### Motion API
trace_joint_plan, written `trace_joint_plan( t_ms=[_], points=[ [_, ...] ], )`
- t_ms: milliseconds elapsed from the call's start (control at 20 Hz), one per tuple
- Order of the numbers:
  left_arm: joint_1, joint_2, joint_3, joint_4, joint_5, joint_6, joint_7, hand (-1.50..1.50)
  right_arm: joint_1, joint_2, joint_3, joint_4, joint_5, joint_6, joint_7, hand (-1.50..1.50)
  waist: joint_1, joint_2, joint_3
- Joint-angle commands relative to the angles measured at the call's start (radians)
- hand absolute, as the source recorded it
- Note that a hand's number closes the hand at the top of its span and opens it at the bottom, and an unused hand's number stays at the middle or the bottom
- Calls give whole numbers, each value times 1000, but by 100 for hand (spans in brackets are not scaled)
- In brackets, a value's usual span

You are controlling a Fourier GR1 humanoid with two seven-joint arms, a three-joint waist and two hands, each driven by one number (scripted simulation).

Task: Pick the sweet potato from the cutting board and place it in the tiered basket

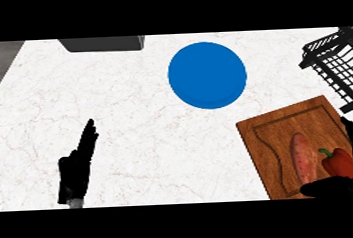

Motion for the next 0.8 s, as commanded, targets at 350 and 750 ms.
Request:
trace_joint_plan(
  t_ms=[350,750],
  points=[
    [7,-8,9,31,-1,-13,30,0,-135,91,22,184,-44,159,216,-150,-5,6,-5],
    [32,16,23,-33,7,-35,62,0,-170,131,12,227,-53,190,233,-150,-8,2,-4]
  ],
)
